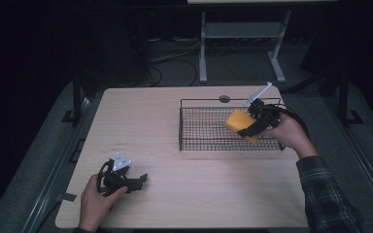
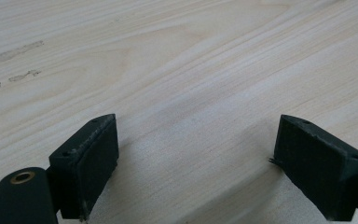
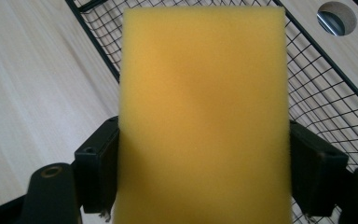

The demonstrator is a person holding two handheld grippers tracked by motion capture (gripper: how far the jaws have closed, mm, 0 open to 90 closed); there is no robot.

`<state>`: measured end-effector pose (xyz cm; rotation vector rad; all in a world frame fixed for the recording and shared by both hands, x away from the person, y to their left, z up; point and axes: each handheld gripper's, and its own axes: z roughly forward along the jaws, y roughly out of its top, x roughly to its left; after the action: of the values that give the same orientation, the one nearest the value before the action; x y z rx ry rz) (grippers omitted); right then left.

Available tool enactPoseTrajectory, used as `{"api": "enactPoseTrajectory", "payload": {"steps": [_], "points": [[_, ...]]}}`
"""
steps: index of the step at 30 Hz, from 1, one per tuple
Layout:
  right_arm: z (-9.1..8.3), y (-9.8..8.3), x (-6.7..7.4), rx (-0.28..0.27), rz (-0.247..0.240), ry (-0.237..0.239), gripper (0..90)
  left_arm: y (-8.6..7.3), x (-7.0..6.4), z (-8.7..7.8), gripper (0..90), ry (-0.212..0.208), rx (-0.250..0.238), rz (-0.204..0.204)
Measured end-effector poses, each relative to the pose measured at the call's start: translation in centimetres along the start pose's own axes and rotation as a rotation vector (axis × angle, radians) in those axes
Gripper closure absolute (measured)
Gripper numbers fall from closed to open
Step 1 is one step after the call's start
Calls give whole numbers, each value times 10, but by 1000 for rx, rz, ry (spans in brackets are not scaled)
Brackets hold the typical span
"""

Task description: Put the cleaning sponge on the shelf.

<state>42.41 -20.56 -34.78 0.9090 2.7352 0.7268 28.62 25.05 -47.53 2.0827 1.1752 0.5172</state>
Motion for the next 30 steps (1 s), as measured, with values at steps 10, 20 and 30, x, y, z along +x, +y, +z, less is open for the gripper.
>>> {"api": "enactPoseTrajectory", "payload": {"steps": [10, 20, 30], "points": [[9, 5, -14, 12, 13, -3, 232, 0, 0, 0, 129, 0, 0, 0], [29, 6, -27, 36, 26, -6, 230, 0, 0, 0, 129, 0, 0, 0], [41, 8, -39, 48, 45, -5, 230, 0, 0, 0, 129, 0, 0, 0]]}}
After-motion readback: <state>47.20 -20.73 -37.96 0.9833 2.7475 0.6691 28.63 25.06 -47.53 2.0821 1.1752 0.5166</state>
